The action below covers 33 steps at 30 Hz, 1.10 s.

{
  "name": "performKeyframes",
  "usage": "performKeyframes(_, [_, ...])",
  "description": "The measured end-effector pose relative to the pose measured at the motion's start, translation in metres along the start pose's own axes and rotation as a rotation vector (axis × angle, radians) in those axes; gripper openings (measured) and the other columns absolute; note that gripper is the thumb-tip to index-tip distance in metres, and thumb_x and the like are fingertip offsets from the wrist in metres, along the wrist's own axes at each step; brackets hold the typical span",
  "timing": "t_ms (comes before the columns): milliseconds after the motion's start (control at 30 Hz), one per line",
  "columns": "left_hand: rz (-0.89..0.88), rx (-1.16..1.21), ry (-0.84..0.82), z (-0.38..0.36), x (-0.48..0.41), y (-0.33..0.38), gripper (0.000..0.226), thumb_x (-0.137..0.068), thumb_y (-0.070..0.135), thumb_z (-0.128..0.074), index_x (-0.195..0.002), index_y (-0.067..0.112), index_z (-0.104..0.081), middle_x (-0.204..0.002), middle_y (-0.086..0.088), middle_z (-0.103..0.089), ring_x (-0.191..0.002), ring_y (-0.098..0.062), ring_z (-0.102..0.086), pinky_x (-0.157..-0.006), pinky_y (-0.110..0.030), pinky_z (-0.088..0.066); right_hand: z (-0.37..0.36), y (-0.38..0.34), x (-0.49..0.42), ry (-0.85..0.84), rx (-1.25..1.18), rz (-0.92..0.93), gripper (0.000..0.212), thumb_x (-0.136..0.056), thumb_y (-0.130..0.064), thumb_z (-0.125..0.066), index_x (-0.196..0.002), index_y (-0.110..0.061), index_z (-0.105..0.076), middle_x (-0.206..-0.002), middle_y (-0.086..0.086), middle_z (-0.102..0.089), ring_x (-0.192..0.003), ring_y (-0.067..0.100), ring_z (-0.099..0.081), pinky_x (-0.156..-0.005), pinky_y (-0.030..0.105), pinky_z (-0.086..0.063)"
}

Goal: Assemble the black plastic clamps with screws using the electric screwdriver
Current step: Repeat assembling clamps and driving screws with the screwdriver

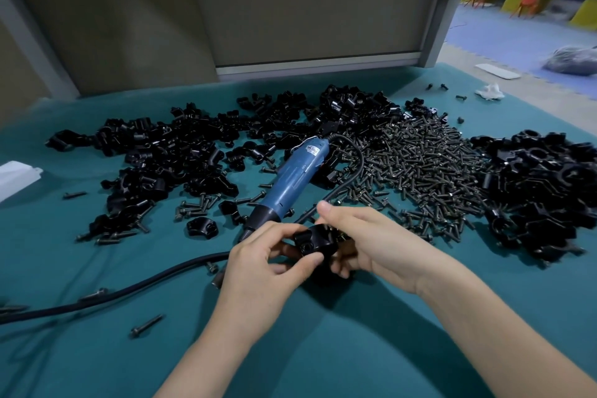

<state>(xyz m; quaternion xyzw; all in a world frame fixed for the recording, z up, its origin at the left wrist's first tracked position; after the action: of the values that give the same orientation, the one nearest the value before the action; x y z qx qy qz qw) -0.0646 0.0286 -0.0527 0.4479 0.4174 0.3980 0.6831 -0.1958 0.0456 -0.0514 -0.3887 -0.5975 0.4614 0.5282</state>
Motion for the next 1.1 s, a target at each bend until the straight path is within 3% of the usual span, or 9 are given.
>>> performKeyframes(100, [-0.005,-0.008,0.002,0.001,0.0,-0.003,0.03,-0.076,0.012,-0.079,-0.09,0.036,-0.069,-0.092,0.016,-0.065,-0.086,-0.011,-0.068,-0.068,-0.026,-0.059,0.002,0.004,0.001,-0.049,-0.104,-0.031,0.054,-0.075,-0.058,-0.059,-0.088,-0.006,-0.066,-0.075,0.01,-0.062,-0.059,0.017,-0.058,-0.054,0.024,-0.05])
performKeyframes(200, [0.004,0.008,-0.004,0.001,0.0,-0.004,0.03,-0.076,0.012,-0.078,-0.092,0.035,-0.07,-0.093,0.014,-0.066,-0.088,-0.012,-0.069,-0.069,-0.026,-0.059,0.005,0.001,0.002,-0.069,-0.142,0.008,0.046,-0.078,-0.036,-0.065,-0.098,0.006,-0.064,-0.075,0.012,-0.062,-0.061,0.019,-0.06,-0.056,0.025,-0.053])
performKeyframes(300, [0.022,0.041,-0.012,-0.001,0.0,-0.006,0.031,-0.077,0.009,-0.078,-0.095,0.034,-0.071,-0.095,0.011,-0.068,-0.085,-0.013,-0.069,-0.068,-0.03,-0.06,0.008,0.0,0.002,-0.044,-0.145,0.037,0.048,-0.078,-0.027,-0.065,-0.098,0.016,-0.057,-0.071,0.014,-0.057,-0.059,0.022,-0.061,-0.057,0.027,-0.054])
performKeyframes(533, [0.08,0.151,-0.123,-0.018,0.003,-0.01,0.041,-0.082,0.005,-0.074,-0.102,0.041,-0.067,-0.071,-0.001,-0.071,-0.055,-0.018,-0.065,-0.055,-0.025,-0.054,0.008,-0.006,0.003,-0.02,-0.092,0.111,0.024,-0.076,-0.028,-0.065,-0.076,-0.005,-0.06,-0.066,0.013,-0.052,-0.057,0.019,-0.059,-0.055,0.028,-0.053])
performKeyframes(833, [0.091,0.2,-0.111,-0.018,0.001,-0.011,0.027,-0.081,0.0,-0.073,-0.093,0.025,-0.069,-0.065,-0.005,-0.069,-0.053,-0.019,-0.065,-0.054,-0.025,-0.053,0.011,-0.007,0.003,-0.01,-0.101,0.12,0.026,-0.073,-0.026,-0.068,-0.086,-0.013,-0.05,-0.059,0.007,-0.052,-0.052,0.021,-0.058,-0.05,0.026,-0.051])
performKeyframes(1000, [0.098,0.214,-0.105,-0.018,0.0,-0.009,0.027,-0.081,-0.003,-0.071,-0.098,0.018,-0.068,-0.064,-0.001,-0.069,-0.053,-0.015,-0.063,-0.054,-0.022,-0.052,0.013,-0.006,0.003,-0.001,-0.095,0.12,0.013,-0.089,-0.012,-0.061,-0.085,-0.013,-0.048,-0.058,0.002,-0.052,-0.052,0.018,-0.056,-0.049,0.023,-0.048])
performKeyframes(1100, [0.11,0.22,-0.107,-0.018,-0.001,-0.01,0.024,-0.081,-0.001,-0.071,-0.096,0.018,-0.068,-0.063,-0.002,-0.068,-0.053,-0.018,-0.064,-0.053,-0.025,-0.053,0.013,-0.005,0.002,-0.011,-0.103,0.115,0.013,-0.089,-0.013,-0.061,-0.084,-0.013,-0.048,-0.057,0.001,-0.053,-0.051,0.017,-0.056,-0.048,0.023,-0.047])
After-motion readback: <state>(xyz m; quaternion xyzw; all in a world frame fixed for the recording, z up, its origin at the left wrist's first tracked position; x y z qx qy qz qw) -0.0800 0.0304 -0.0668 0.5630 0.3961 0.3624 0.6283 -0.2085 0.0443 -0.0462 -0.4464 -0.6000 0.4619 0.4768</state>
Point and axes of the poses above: each hand's wrist, its own x-axis away from the middle knuckle, its own z-axis out of the back of the hand, y = z × x, the point moved 8 cm from there along -x, towards the middle knuckle
